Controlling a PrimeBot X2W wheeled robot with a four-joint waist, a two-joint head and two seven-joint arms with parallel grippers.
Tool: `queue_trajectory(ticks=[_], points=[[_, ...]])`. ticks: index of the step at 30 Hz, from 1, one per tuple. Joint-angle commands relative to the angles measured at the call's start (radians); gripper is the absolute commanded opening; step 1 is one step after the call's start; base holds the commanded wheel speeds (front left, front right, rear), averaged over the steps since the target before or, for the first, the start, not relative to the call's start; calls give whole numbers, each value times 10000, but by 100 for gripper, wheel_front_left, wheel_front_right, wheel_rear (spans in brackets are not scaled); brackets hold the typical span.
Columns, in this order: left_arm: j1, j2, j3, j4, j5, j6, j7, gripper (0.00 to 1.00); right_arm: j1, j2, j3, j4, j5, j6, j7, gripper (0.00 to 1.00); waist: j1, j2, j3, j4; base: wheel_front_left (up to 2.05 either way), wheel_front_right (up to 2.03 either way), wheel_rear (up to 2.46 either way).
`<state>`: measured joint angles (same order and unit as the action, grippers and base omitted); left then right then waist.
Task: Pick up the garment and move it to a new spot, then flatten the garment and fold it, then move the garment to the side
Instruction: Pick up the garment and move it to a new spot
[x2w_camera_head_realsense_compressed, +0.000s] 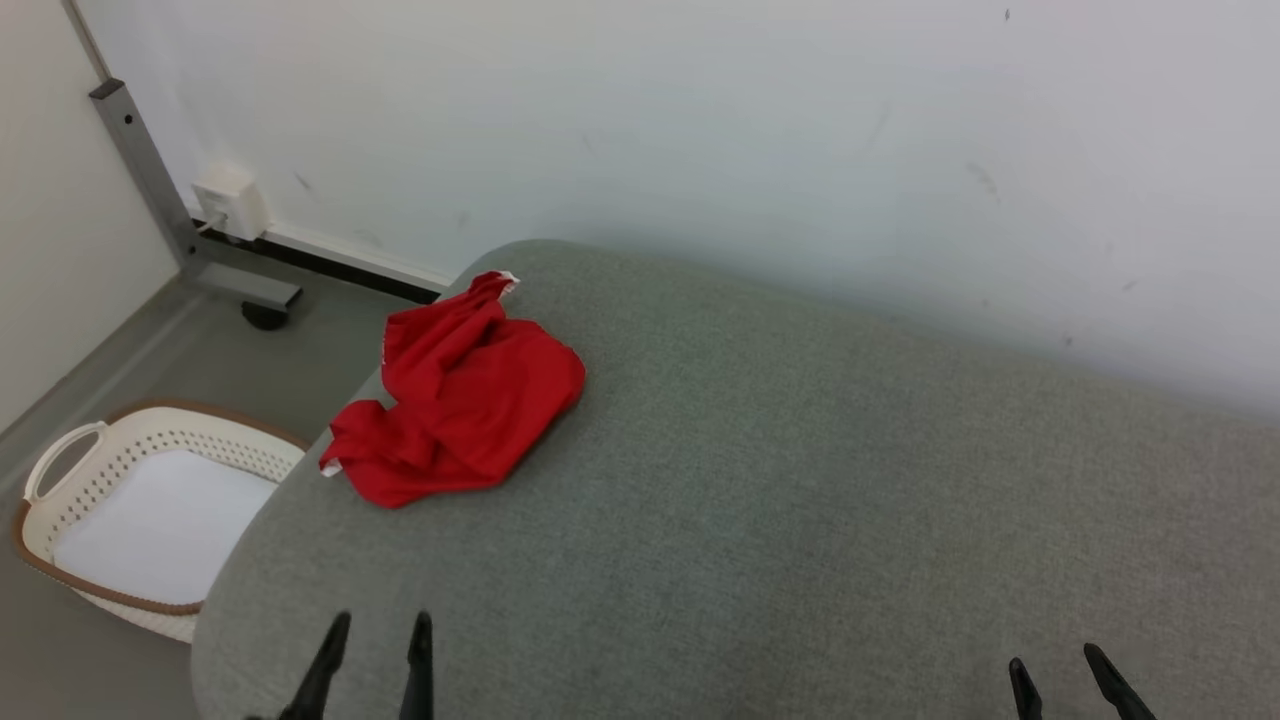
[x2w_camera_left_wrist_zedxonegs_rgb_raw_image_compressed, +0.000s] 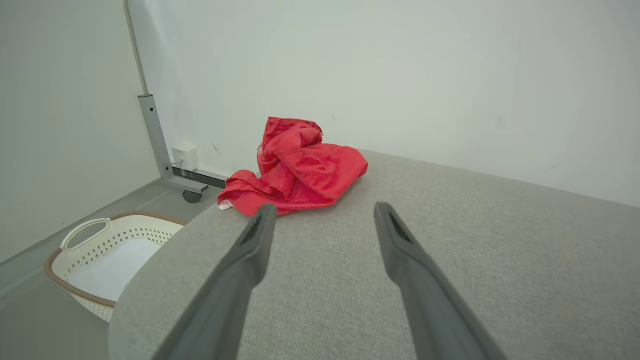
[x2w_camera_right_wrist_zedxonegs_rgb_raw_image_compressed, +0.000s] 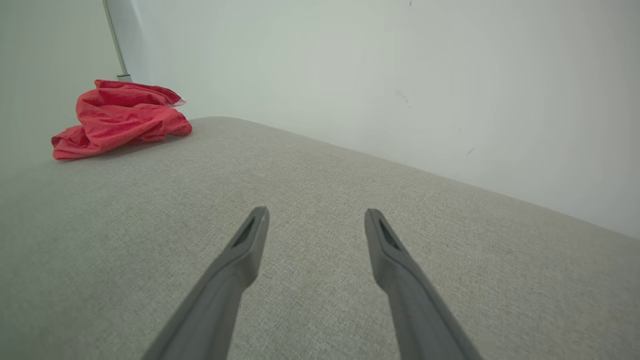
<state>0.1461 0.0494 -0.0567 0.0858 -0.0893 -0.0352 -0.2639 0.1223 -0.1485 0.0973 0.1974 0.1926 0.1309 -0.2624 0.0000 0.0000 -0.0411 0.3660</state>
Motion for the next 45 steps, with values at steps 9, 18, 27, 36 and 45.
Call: queue_trajectory(ticks=[9, 18, 27, 36, 45], points=[[-3871, 413, 550, 1488, -414, -386, 54, 100, -785, -783, 63, -387, -94, -7, -25, 100, 0, 0, 2341, -525, 0, 0, 0], [-7795, 1090, 792, 4652, -287, 15, 1192, 100, -1473, -1661, -157, -970, -277, -7, -25, 100, 0, 0, 4245, -918, 0, 0, 0], [-9399, 1335, 1116, 7520, -472, 692, 1638, 100, -1498, -2145, -317, -1408, -375, -15, 184, 100, 0, 0, 4940, -1169, 0, 0, 0], [-10456, 1657, 843, 9593, -418, 464, 2400, 100, -1599, -2282, -120, -1851, -293, -17, 492, 100, 0, 0, 5310, -1515, 0, 0, 0], [-11223, 1702, 862, 10549, -815, -21, 2082, 0, -1472, -2062, -246, -1774, -183, -17, 389, 100, 0, 0, 5209, -1868, 0, 0, 0]])
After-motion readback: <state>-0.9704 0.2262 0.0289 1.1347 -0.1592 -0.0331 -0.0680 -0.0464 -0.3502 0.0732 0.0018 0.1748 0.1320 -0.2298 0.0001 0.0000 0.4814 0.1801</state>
